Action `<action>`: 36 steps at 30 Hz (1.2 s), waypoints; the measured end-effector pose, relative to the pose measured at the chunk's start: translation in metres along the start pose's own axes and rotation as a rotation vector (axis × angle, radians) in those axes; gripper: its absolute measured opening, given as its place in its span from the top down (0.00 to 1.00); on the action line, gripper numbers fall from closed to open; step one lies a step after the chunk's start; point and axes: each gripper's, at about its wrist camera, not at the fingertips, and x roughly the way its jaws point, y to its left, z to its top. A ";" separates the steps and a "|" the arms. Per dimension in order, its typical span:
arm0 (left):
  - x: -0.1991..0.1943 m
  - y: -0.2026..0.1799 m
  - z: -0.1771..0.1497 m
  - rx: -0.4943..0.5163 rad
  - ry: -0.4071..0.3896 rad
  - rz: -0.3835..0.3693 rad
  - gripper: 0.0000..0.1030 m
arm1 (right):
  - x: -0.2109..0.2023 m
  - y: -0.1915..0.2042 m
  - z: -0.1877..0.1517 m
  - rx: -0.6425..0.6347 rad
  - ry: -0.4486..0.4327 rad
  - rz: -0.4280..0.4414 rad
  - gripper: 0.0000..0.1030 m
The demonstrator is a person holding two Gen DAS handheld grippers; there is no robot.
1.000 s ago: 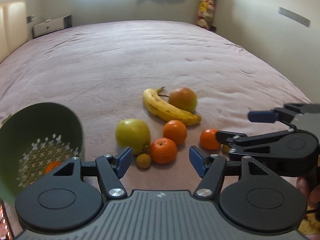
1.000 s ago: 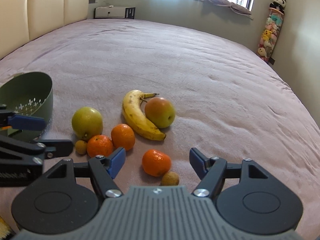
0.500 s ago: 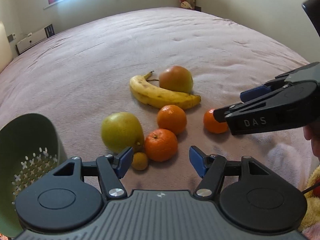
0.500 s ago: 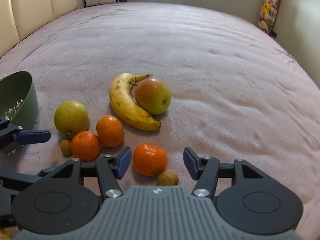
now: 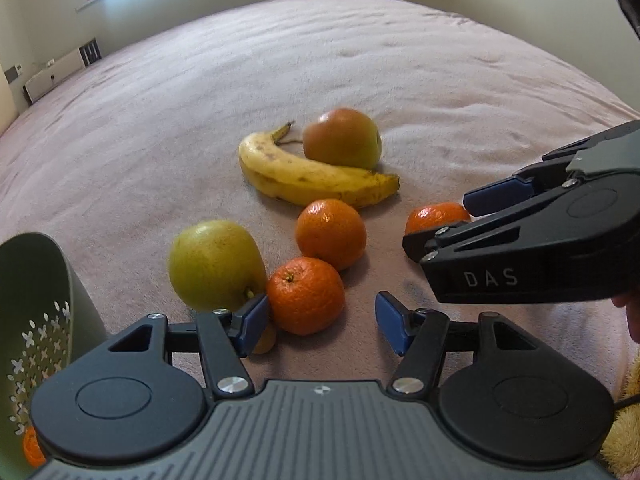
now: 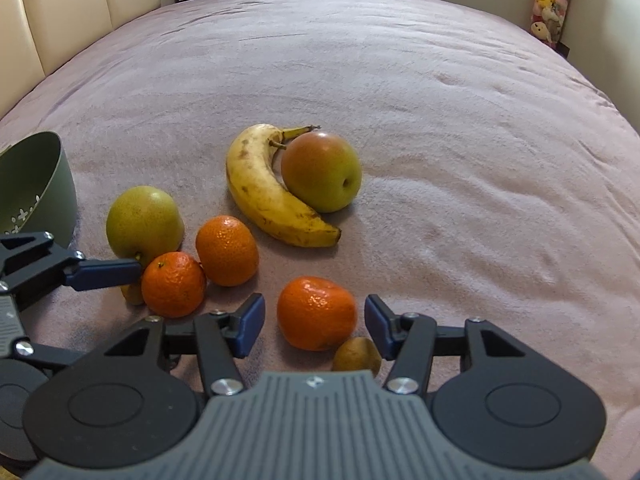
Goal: Organize fruits
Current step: 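Grasp a mandarin with the right tool while the left tool grasps another mandarin, then carry both held mandarins over the green colander with both tools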
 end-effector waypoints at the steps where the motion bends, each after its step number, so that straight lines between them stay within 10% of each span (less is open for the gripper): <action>1: 0.001 -0.001 0.000 0.009 0.002 0.010 0.30 | 0.002 0.000 0.001 0.002 0.003 0.004 0.49; 10: 0.009 -0.013 0.003 0.087 -0.008 0.063 0.31 | 0.017 -0.005 0.000 0.024 0.034 0.000 0.56; 16: 0.011 -0.017 0.002 0.128 -0.014 0.108 0.51 | 0.017 -0.006 0.000 0.025 0.031 0.002 0.57; 36: -0.019 -0.009 0.012 0.077 -0.066 0.088 0.53 | -0.008 0.002 0.004 -0.018 -0.013 -0.046 0.57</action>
